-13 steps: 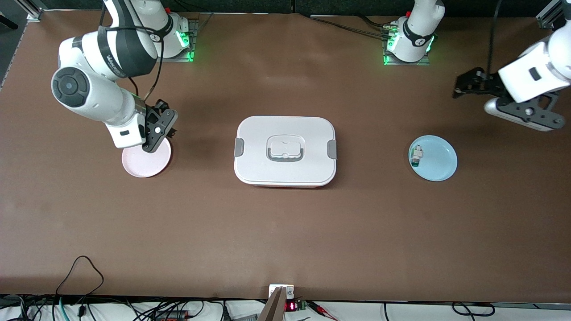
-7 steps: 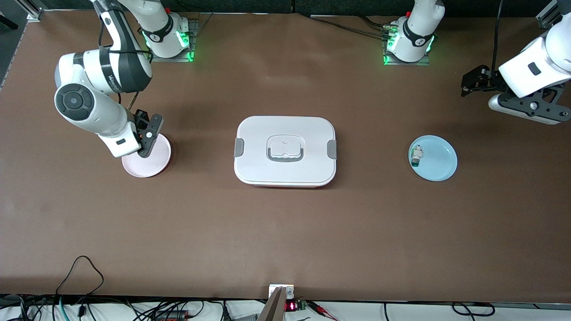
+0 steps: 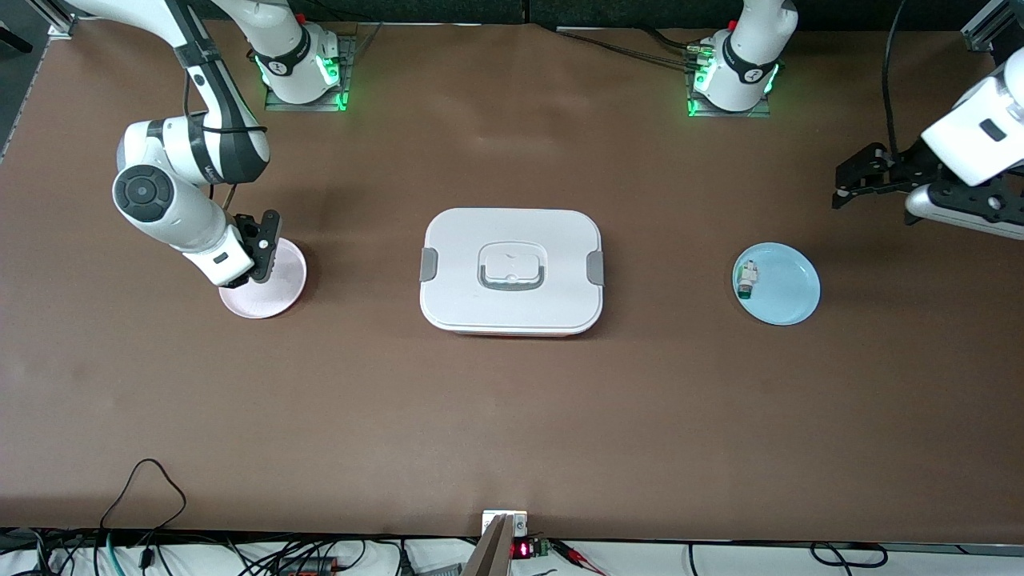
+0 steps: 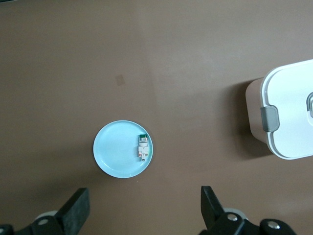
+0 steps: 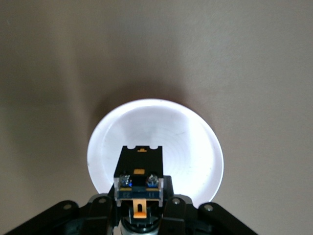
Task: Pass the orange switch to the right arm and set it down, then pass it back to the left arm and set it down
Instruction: 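Carry the switch with the right gripper over the white plate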
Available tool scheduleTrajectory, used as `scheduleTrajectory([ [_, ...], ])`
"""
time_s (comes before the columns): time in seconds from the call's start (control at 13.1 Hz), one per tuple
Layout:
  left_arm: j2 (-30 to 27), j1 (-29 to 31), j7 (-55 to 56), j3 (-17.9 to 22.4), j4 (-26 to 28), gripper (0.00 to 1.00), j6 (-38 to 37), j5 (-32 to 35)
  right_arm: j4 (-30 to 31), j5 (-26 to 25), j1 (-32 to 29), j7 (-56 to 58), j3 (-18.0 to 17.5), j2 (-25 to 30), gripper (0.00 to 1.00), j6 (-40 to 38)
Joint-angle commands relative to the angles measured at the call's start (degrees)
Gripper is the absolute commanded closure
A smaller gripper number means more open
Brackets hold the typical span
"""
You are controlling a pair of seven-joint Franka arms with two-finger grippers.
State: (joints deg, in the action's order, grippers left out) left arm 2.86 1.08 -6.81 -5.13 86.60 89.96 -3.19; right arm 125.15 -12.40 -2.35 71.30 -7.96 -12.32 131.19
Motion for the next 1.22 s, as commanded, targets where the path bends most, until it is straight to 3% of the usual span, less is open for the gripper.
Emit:
scheduleTrajectory([
  [0.0,-1.97,0.5,0.04,1.08,0.85,0.0,-1.79,-1.72,2.28,-5.16,-1.43,1.74,-0.66,0.28,0.72,3.28],
  [0.46,-3.56,0.76,3.28,-0.06,0.32,0.0,-11.81,-1.29,3.17,-6.85,-3.71,1.74,-0.57,-2.7,0.71,8.81],
  [0.99,-3.74,3.3,5.14,-0.85,0.32,0.0,-14.97,-1.2,5.8,-8.08,-4.33,0.68,-0.57,-5.52,0.71,12.24],
  [1.14,-3.74,5.06,6.45,-3.03,0.32,0.0,-15.95,-1.12,6.94,-7.99,-4.33,-0.11,-0.57,-5.87,0.71,13.21],
])
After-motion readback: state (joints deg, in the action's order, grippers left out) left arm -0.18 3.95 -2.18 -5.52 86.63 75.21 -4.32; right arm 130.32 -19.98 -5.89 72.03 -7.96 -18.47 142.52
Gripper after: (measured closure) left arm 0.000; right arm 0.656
